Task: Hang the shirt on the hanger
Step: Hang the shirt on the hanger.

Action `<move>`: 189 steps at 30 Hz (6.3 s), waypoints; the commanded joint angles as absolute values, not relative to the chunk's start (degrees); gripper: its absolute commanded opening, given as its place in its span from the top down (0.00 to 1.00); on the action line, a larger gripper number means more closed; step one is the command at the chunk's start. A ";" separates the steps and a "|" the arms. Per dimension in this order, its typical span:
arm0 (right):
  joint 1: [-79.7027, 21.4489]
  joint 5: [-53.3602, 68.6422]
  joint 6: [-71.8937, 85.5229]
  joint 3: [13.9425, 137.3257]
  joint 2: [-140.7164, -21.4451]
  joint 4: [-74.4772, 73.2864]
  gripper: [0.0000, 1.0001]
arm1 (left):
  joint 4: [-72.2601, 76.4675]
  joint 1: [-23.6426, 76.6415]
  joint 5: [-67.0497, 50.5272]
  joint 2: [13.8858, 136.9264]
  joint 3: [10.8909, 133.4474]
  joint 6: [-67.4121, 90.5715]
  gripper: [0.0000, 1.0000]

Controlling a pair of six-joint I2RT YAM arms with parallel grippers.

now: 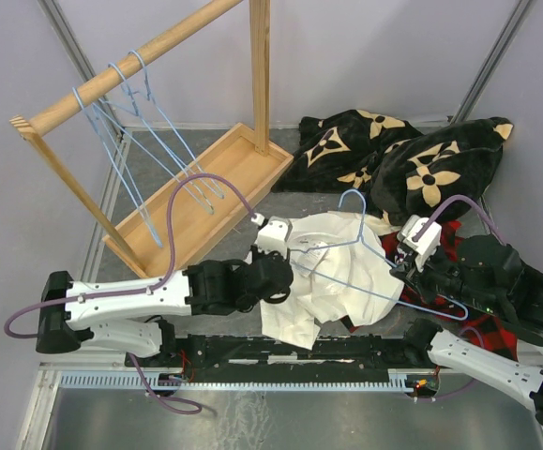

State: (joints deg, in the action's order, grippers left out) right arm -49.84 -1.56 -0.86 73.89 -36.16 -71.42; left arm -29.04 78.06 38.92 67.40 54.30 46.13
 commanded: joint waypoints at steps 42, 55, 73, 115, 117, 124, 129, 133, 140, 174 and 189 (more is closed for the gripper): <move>-50.01 8.38 8.29 50.34 -25.76 -26.09 1.00 | -69.67 74.44 22.26 85.32 115.05 20.38 0.97; -50.01 15.89 16.67 45.69 -27.47 -19.39 1.00 | -65.56 74.44 25.67 78.99 108.96 23.22 0.97; -28.77 50.84 32.84 42.92 -41.69 6.84 1.00 | -68.85 74.44 30.22 73.02 102.05 26.28 0.97; -22.66 1.94 20.42 51.26 -27.73 -12.12 1.00 | -65.74 74.41 34.11 93.06 128.67 14.44 0.97; -22.67 -2.92 18.52 54.79 -27.60 -13.24 1.00 | -64.12 74.36 35.53 94.35 131.06 13.05 0.97; -22.66 -13.58 9.06 70.42 -30.76 -14.74 1.00 | -57.72 71.96 38.93 100.30 145.43 5.75 0.97; -22.63 -14.07 2.68 83.25 -35.89 -18.60 1.00 | -47.63 69.35 38.91 99.62 145.55 0.63 0.97; -22.67 -12.37 1.61 90.91 -39.44 -30.94 1.00 | -46.43 68.64 40.45 99.23 144.16 -0.76 0.97; -22.63 2.07 7.64 89.19 -40.78 -54.68 1.00 | -50.04 67.69 40.65 93.21 120.98 5.85 0.97; -22.61 39.05 2.58 75.23 -34.42 -61.00 1.00 | -52.45 60.03 29.05 78.67 95.44 6.65 0.97; -22.62 16.42 -1.30 79.19 -26.66 -59.47 1.00 | -55.21 60.05 29.94 77.04 94.55 6.62 0.97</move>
